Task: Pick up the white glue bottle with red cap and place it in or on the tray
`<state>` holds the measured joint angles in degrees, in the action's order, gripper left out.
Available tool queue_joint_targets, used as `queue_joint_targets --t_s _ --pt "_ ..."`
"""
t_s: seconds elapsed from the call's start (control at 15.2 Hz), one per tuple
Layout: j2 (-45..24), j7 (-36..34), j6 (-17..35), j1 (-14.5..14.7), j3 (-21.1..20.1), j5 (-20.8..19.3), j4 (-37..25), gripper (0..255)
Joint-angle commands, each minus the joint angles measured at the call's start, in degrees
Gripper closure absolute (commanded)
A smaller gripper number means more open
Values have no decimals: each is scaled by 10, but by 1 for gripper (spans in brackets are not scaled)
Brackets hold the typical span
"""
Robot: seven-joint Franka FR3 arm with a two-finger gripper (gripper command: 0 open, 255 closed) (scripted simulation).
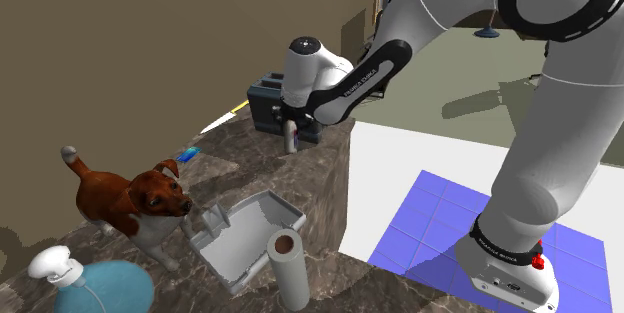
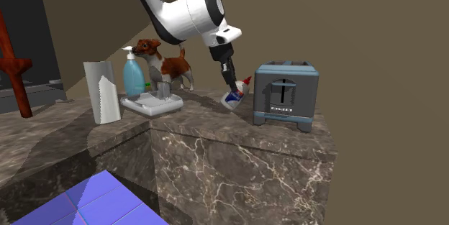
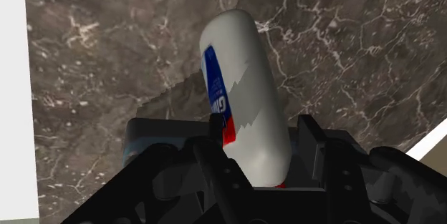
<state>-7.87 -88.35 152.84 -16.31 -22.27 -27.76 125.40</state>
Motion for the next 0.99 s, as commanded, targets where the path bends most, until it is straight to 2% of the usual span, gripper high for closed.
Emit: queue_joint_targets --t_s 0.0,0.92 --pt "12 16 -13 -3 -5 19 -4 255" --pt "72 93 -101 -8 -18 107 -46 255"
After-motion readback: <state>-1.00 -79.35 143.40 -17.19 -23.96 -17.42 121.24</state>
